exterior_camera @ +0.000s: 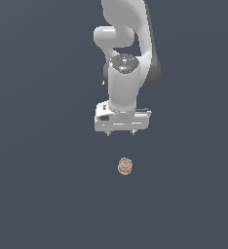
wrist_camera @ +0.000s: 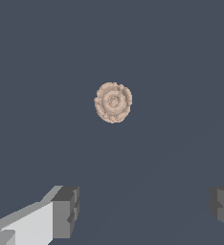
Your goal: Pick up the object and move it to a goal position.
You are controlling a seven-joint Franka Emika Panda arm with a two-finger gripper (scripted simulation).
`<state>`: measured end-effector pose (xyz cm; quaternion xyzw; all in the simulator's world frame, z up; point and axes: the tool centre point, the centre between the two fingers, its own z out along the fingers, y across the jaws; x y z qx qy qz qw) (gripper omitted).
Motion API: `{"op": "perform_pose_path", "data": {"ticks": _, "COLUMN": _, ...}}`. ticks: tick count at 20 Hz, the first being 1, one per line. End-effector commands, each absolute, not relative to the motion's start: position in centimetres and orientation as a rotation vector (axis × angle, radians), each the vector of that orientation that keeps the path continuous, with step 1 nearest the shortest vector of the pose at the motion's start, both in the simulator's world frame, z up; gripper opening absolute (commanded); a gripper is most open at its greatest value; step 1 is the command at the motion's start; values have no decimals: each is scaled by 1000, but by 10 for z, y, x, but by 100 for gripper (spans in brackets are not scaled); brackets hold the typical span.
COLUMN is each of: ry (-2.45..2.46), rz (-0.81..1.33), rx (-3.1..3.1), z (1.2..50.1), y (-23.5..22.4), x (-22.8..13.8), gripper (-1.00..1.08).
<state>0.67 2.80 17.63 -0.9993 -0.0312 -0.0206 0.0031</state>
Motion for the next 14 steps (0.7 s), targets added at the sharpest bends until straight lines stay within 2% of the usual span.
{"op": "perform_pose_path", "data": {"ticks": 1, "ry": -98, "rz": -65, "rx": -3133, "z": 176, "y": 28, "x": 7, "gripper": 100}}
{"op": "perform_pose_path", "data": {"ticks": 14, "ry": -203, "rz": -18, "rx": -3145, "z": 167, "y": 48, "x": -5, "gripper": 100}}
